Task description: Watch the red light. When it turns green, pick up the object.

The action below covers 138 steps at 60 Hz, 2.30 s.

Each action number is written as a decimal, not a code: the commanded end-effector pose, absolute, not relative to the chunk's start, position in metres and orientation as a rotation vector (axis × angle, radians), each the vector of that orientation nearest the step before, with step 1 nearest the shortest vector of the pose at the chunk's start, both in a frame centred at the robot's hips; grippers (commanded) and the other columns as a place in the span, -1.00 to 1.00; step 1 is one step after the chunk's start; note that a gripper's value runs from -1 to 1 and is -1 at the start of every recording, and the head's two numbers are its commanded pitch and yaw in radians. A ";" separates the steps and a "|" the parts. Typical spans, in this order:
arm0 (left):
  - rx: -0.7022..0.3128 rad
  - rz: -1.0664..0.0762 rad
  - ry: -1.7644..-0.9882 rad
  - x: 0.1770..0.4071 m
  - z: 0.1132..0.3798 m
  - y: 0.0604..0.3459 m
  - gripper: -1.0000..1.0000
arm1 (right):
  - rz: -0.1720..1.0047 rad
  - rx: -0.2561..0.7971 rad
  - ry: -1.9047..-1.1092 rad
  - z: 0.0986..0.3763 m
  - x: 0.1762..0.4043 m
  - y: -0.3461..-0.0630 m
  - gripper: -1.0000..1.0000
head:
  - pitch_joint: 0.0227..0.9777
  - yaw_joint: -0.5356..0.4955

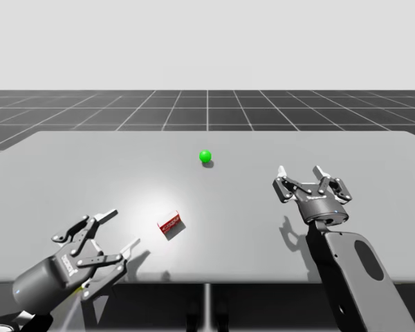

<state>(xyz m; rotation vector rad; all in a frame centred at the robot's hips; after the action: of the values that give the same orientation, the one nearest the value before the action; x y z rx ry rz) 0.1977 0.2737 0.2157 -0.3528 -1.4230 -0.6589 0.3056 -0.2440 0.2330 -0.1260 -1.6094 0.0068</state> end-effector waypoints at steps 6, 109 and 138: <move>-0.410 -0.732 -1.241 0.194 0.173 0.264 -1.00 | 0.001 -0.124 -1.606 0.233 0.307 -0.245 -1.00 | 0.85 0.50; -0.403 -0.782 -1.102 0.267 0.120 0.211 1.00 | -0.018 -0.115 -1.631 0.242 0.306 -0.253 -1.00 | 0.04 0.54; -0.354 -0.814 -1.200 0.266 0.165 0.204 1.00 | -0.020 -0.115 -1.634 0.242 0.307 -0.257 -1.00 | -0.14 0.58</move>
<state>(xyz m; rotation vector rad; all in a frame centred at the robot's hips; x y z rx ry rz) 0.2691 0.2125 0.1437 -0.3298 -1.1751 -0.7405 0.3063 -0.2553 0.2416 -0.1171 -1.6313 -0.0178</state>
